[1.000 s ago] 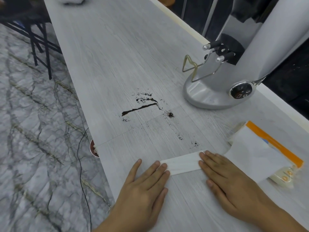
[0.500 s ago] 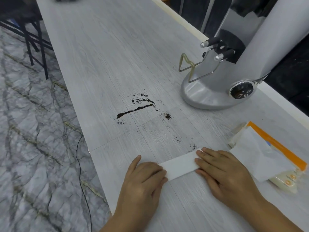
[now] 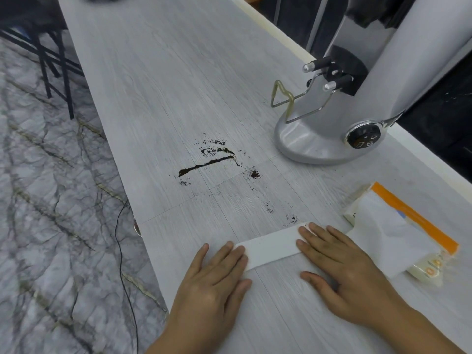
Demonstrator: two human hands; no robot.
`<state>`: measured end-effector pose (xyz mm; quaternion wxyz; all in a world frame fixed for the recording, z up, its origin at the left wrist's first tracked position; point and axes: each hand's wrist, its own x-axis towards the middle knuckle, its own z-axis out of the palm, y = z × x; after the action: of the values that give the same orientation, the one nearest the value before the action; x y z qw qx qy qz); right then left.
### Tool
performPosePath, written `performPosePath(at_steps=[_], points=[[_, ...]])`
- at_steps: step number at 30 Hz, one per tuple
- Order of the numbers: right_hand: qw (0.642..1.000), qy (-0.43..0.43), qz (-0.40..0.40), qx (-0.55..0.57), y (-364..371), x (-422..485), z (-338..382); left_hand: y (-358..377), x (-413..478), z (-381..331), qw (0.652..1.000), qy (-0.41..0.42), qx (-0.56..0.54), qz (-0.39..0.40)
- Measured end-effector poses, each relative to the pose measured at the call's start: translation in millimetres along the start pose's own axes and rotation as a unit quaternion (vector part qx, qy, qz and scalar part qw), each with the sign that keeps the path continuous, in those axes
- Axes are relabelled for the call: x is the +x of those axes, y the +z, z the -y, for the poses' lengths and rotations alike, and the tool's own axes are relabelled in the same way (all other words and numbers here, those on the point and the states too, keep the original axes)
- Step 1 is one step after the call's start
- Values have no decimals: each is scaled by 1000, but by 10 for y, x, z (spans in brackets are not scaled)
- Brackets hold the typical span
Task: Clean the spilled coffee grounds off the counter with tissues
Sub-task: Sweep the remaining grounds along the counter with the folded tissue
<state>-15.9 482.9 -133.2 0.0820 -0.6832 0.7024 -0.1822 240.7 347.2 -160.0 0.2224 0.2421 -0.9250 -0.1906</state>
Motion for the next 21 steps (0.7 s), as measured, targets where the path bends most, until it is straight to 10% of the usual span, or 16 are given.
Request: performPosePath(at_steps=[9,21], points=[[1000,-2,15,-12,-17,-5,31,-165,-27,-29,985,9,91,145],[1000,-28,-8,2,45,355,-168,-146,47,89,980,17,128,150]])
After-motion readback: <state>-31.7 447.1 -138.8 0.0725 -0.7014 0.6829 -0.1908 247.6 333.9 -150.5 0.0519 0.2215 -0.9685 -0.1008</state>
